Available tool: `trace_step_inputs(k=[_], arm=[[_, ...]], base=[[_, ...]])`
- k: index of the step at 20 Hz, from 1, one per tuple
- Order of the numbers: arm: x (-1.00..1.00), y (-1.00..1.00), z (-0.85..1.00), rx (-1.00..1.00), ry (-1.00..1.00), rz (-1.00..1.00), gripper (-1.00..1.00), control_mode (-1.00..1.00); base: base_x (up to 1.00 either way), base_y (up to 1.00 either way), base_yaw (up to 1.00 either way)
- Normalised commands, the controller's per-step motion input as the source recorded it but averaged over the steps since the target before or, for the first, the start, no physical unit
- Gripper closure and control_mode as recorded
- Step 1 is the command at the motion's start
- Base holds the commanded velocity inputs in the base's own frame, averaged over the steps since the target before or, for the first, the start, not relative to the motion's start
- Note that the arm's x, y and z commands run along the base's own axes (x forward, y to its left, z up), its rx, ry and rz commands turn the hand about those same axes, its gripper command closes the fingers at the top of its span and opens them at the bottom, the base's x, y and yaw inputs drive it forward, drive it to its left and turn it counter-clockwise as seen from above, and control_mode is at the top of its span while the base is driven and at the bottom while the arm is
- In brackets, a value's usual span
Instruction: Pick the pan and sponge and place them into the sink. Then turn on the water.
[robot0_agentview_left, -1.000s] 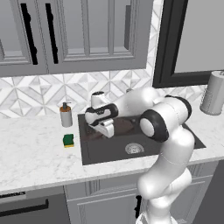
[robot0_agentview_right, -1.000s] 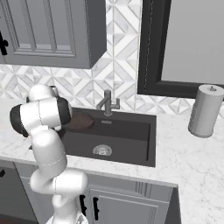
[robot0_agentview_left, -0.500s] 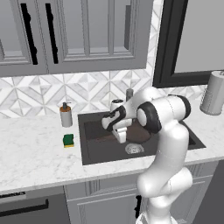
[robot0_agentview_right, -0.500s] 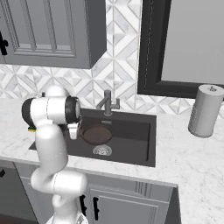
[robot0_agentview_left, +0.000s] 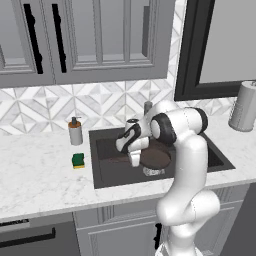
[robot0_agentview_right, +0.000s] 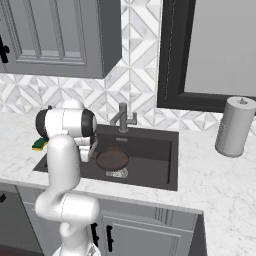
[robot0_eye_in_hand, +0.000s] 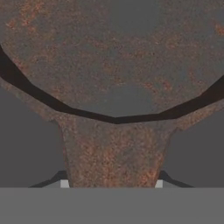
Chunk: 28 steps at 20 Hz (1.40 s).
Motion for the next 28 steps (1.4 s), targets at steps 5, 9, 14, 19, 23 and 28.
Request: trace_step_inputs(k=[5,9,14,19,23,28], arm=[[0.24,0.0,-0.47,0.0,0.0,-0.1,1.0,-1.0],[0.13,0.0,-0.53,0.0,0.0,-0.08,1.0,-1.0],[0.13,0.0,-0.46,0.0,0.0,-0.07,1.0,-1.0],[0.15,0.0,-0.21,0.0,0.0,-0.07,1.0,-1.0],[0.07,0.0,-0.19,0.0,0.0,-0.04,1.0,-1.0],[0.01,0.06,-0.22,0.0,0.02,0.0,-1.0,-1.0]], base=[[0.0,0.0,0.0],[0.0,0.0,0.0],[0.0,0.0,0.0],[0.0,0.0,0.0],[0.0,0.0,0.0],[0.0,0.0,0.0]])
